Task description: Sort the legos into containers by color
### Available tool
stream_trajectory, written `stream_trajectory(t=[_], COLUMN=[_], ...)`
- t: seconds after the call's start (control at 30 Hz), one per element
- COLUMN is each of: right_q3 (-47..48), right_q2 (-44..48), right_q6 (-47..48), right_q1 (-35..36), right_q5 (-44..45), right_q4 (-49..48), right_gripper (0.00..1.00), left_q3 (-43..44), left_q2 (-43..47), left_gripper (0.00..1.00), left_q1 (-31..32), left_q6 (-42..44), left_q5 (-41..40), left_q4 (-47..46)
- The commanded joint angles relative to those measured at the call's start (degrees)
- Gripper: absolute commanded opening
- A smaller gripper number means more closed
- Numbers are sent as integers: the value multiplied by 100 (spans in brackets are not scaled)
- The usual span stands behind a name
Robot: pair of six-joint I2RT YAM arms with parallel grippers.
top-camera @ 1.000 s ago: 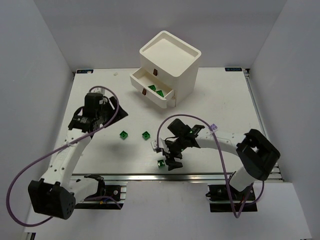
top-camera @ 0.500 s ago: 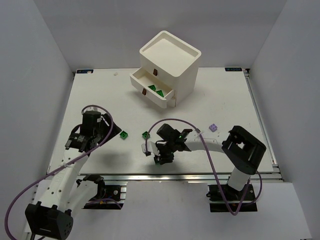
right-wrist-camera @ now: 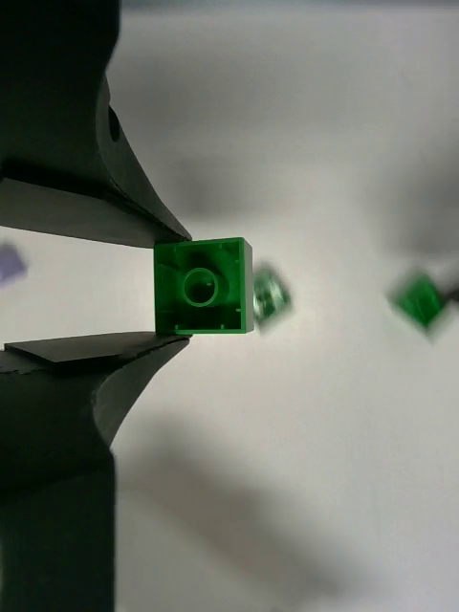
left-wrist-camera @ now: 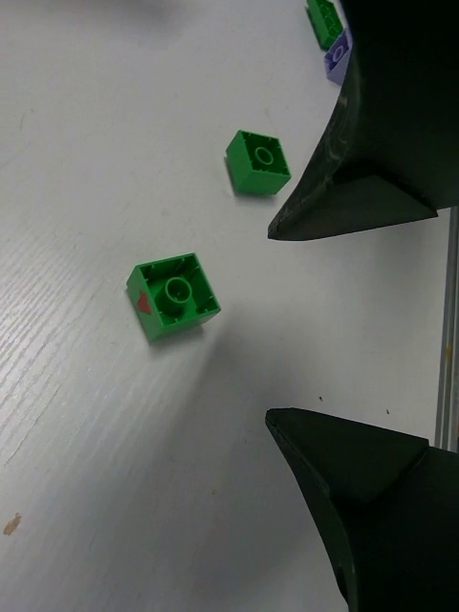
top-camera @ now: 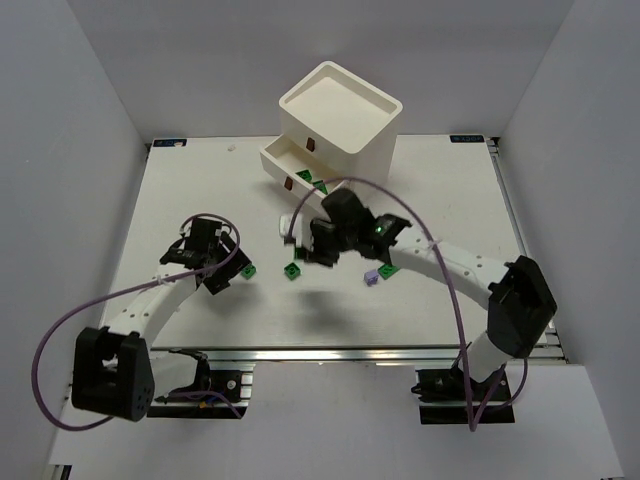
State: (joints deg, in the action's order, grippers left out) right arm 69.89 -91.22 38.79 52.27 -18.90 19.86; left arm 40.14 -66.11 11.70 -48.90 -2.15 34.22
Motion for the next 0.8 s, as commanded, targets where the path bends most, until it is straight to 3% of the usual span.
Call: stream_trajectory(t=[0.0,0.2,0.5,0.63,0.67,0.77], right_q3=[997,2413,4287,4349,4323,4314], right_q2=[122,-966,-2540,-2611,-2603,-2524], right_q6=[-415,-714,-644,-679,-697,-837], right_q1=[-445,-955,-1509,-1606,-1615,-1667], right_q5=[658,2055,2197,2031,2021,1951], right_q4=[-245,-361,246,440,440,519], right_gripper=[0,0,0,47,63,69], left_q3=[275,372,538,635,653,767], left_q2=[-253,-728,-1009,-1229,-1281,-1510], left_gripper=[81,81,81,81,82,82], left_q1=[42,42,42,42,42,42], left_q6=[-93,-110,-119,-119,-119,-110], left_q5=[-84,-31,-4,4,4,-39], left_q4=[-328,-530,-662,-706,-706,-688])
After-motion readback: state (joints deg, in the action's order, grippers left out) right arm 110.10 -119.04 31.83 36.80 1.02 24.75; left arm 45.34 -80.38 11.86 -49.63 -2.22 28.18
